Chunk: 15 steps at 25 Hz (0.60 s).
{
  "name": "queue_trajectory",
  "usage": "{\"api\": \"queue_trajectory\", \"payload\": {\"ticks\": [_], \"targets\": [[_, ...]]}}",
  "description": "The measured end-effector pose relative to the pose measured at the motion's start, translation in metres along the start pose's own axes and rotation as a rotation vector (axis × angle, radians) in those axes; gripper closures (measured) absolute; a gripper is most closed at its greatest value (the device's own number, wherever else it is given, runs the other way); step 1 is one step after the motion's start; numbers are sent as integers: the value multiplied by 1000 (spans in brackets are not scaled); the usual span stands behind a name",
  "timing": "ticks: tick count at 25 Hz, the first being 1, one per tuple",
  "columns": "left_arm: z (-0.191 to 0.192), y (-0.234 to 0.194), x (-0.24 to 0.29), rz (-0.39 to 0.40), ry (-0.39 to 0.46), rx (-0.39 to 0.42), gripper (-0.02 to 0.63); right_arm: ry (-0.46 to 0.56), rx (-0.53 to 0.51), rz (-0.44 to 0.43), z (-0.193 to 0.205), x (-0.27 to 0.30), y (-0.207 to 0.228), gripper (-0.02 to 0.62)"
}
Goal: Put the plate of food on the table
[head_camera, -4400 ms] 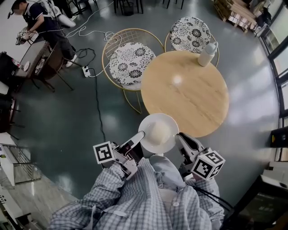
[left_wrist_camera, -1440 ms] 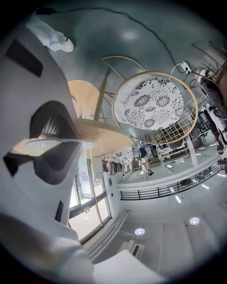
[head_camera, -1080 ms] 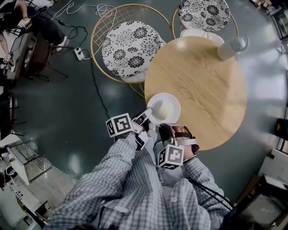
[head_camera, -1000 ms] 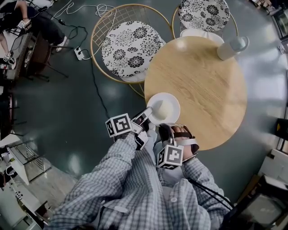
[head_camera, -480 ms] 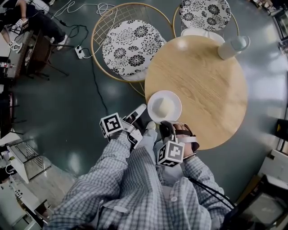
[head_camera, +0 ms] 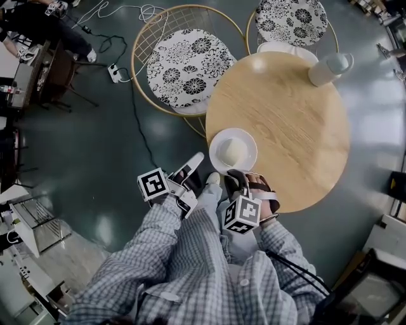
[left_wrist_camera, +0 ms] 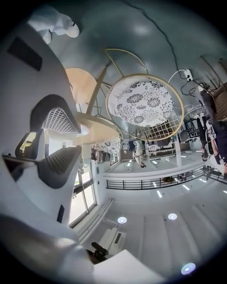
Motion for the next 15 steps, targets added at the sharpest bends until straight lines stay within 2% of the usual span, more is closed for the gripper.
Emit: {"api": "queue_trajectory", "payload": {"ticks": [4,7,9,13,15], "targets": [[6,7,0,33,-19,29,515,58,80,-27,0,-4,0,540],[12,15,3,48,-44,68,578,126,154,-17,0,-13,4,540],[16,17,5,46,-62,95,598,178,214,4,0,-19,9,541],[24,19,9,36,-106,170,598,340,397,-41,1,-36,15,544],[29,23,10,31,-124,190,598,427,511,-55,3,-47,21,578]]}}
Point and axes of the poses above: the fingertips, and each gripper's own axes: x forward along the fingers, y to its right, z out of its underside, the point moved 3 cm from there along -x, backward along the fingers, and after that the axes turned 14 degrees about -z, right-handed, at the moved point
